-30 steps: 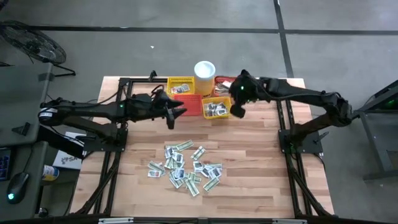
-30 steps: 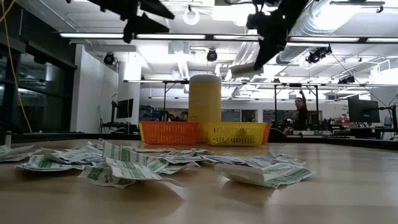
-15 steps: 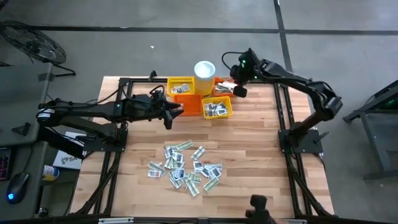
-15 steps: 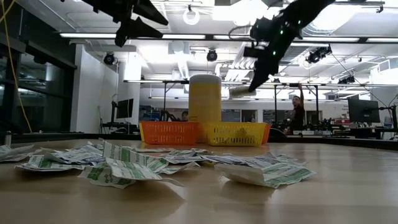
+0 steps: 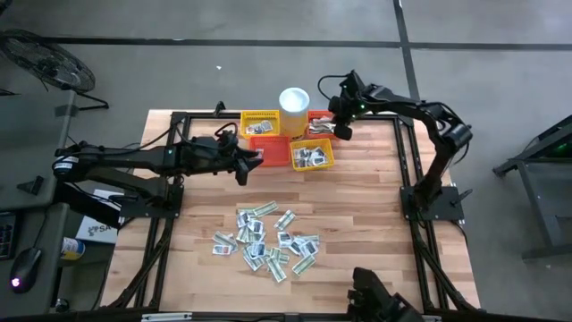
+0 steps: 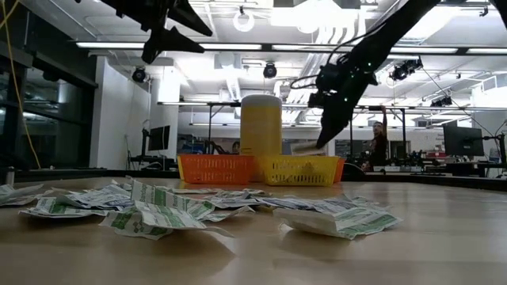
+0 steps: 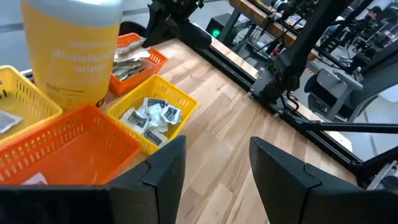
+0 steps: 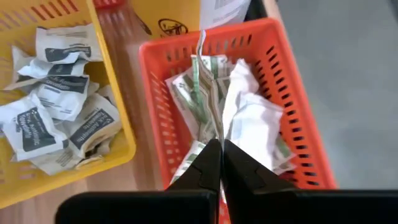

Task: Pick & Place First Aid Supplies
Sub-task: Put the green bandage pack into the top orange basket

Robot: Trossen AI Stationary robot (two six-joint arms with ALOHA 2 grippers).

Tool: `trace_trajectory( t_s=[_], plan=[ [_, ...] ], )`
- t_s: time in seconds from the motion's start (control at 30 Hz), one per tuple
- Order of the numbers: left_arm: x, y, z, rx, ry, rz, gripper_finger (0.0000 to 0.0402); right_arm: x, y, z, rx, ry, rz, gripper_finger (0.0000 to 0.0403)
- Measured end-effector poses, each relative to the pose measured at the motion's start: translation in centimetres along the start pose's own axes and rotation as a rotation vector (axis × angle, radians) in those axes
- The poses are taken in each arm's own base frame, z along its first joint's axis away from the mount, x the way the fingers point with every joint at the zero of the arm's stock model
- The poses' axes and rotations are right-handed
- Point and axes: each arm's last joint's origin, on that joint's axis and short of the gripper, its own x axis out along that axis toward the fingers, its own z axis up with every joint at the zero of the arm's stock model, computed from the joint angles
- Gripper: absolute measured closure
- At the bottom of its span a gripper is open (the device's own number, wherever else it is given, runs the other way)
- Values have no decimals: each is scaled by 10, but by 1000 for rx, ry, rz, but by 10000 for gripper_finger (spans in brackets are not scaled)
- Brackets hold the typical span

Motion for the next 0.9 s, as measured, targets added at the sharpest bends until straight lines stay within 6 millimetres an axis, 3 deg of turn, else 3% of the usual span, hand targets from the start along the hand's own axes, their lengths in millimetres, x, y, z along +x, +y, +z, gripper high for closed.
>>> trace_trajectory(
  t_s=[0.27, 0.57, 0.7, 0.9],
  plan=[
    [0, 1, -1, -25, 12, 9, 225, 7, -5, -3, 46, 8, -17, 392],
    [0, 5, -7, -34, 68, 47, 225, 6, -4, -3, 104, 9, -17, 289],
    [-1, 9, -13, -42, 133, 88, 225, -6, 0, 3, 135, -20, -32, 261],
    [-2, 18, -26, -74, 259, 193, 225, -36, 11, 16, 109, -93, -77, 251]
  ],
)
